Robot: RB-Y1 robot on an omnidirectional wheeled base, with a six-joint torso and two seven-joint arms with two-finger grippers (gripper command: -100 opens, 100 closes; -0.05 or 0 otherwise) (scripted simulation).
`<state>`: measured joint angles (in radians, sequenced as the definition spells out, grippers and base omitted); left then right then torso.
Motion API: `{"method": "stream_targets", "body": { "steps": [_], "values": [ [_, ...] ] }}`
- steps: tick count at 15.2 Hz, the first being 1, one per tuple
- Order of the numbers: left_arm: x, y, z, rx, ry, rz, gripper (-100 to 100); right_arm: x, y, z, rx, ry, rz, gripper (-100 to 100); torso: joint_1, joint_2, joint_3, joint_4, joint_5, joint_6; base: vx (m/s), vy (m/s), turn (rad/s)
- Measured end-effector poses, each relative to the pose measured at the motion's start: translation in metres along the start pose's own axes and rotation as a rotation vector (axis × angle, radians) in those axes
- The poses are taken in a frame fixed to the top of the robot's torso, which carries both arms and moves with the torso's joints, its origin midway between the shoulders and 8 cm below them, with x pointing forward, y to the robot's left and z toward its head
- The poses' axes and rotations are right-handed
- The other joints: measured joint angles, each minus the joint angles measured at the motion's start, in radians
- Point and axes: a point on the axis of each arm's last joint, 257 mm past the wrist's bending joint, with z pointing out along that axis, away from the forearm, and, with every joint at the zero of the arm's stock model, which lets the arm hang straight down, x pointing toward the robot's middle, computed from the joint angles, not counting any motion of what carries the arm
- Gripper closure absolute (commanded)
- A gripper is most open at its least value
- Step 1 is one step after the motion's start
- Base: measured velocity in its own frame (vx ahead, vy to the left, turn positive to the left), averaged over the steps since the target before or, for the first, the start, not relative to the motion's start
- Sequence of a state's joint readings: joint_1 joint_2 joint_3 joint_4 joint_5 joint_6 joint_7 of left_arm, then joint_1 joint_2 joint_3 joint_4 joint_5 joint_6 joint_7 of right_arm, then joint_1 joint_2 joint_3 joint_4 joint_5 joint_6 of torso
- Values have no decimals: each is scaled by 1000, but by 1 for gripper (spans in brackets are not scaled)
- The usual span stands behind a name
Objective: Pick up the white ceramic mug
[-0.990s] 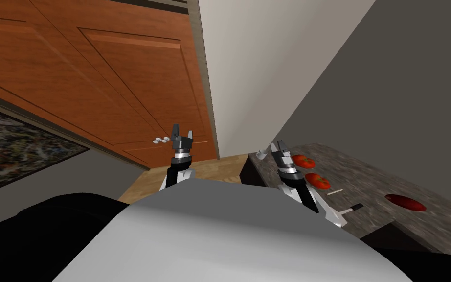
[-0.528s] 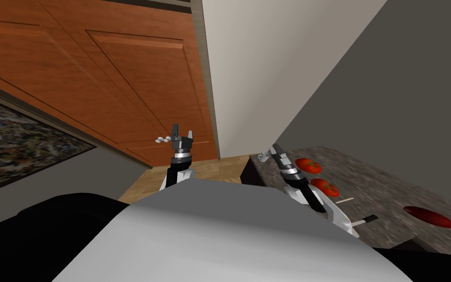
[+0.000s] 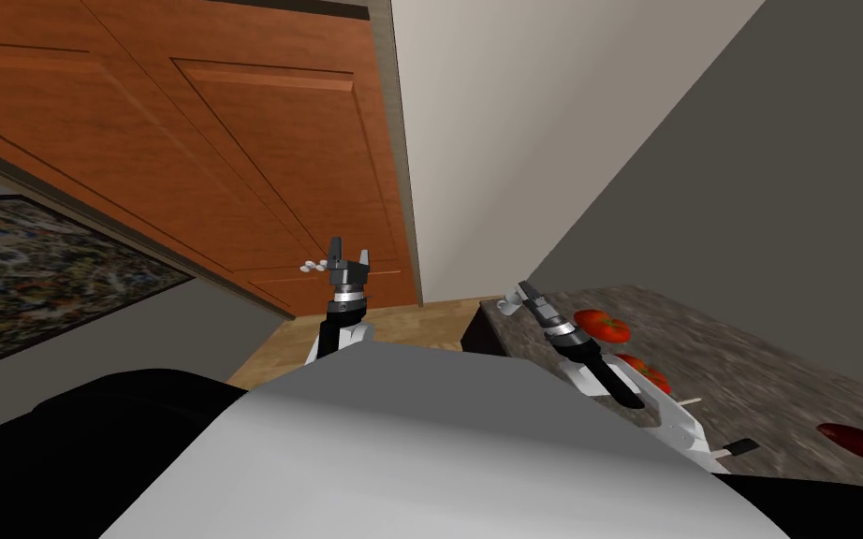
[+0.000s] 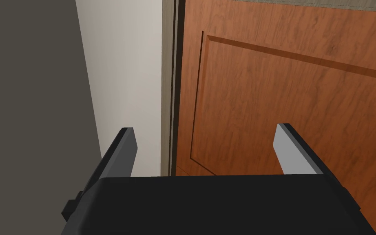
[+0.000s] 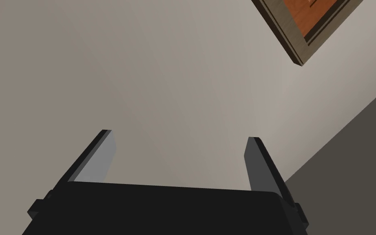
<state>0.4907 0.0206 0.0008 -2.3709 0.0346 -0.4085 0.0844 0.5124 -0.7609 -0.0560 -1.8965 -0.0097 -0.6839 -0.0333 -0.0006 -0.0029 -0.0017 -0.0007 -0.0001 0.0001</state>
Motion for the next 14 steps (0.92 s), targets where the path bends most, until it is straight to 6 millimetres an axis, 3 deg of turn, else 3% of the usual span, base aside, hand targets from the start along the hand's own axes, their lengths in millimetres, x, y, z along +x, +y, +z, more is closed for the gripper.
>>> {"method": "stream_targets", "body": {
  "steps": [6,14],
  "values": [
    [0,0,0,0,0,0,0,3,-32,-18,75,115,-58,-100,0,-1,-1,0,0,0,46,-11,73],
    [0,0,0,0,0,0,0,-1,-80,-55,198,286,-145,-100,0,-1,-1,0,0,0,44,-12,72]
  ]
}}
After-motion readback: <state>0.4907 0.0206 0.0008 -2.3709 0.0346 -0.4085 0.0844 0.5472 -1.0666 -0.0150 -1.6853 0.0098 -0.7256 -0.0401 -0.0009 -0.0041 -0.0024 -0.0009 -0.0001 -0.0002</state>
